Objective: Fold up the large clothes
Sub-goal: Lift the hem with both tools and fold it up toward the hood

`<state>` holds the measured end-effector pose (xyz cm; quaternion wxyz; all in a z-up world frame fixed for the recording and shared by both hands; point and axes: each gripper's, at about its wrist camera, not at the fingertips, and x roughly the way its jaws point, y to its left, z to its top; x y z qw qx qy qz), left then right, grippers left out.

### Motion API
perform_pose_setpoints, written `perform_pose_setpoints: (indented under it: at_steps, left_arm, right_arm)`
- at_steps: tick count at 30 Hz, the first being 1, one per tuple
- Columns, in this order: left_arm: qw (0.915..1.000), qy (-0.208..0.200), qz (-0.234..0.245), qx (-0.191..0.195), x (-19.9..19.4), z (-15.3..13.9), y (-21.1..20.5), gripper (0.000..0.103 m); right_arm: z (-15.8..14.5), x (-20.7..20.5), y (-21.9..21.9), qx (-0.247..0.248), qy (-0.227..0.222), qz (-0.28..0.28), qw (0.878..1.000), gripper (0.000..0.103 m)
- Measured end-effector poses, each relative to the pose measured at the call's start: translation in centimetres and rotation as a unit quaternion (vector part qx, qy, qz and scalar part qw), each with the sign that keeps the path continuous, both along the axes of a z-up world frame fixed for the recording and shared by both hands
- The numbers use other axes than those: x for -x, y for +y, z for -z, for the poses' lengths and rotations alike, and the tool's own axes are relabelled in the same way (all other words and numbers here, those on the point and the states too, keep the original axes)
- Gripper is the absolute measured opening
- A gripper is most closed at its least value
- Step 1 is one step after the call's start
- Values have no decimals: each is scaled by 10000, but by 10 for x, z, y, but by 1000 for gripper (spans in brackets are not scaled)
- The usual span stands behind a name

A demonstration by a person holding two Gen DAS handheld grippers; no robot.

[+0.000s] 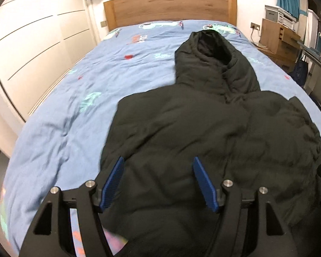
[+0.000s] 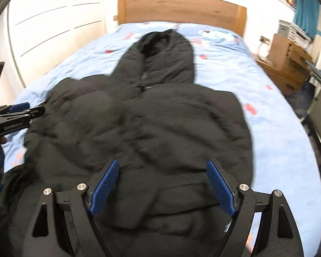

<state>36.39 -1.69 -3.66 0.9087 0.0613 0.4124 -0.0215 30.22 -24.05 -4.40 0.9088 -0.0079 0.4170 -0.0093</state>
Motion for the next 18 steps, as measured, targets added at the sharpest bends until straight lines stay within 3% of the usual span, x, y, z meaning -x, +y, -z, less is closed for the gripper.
perform_pose_setpoints:
  at_steps: [8, 13, 18]
  left_arm:
    - [9984, 478, 137, -265, -22, 49, -16, 66]
    - [9987, 444, 96, -246, -12, 37, -16, 66]
    - [9992, 320, 87, -213, 8, 13, -18, 66]
  right_arm:
    - [47, -18, -23, 248, 463, 268, 9983, 82]
    - [39, -5, -24, 217, 382, 306, 9986, 82]
    - [12, 22, -22, 262, 183, 305, 9990, 82]
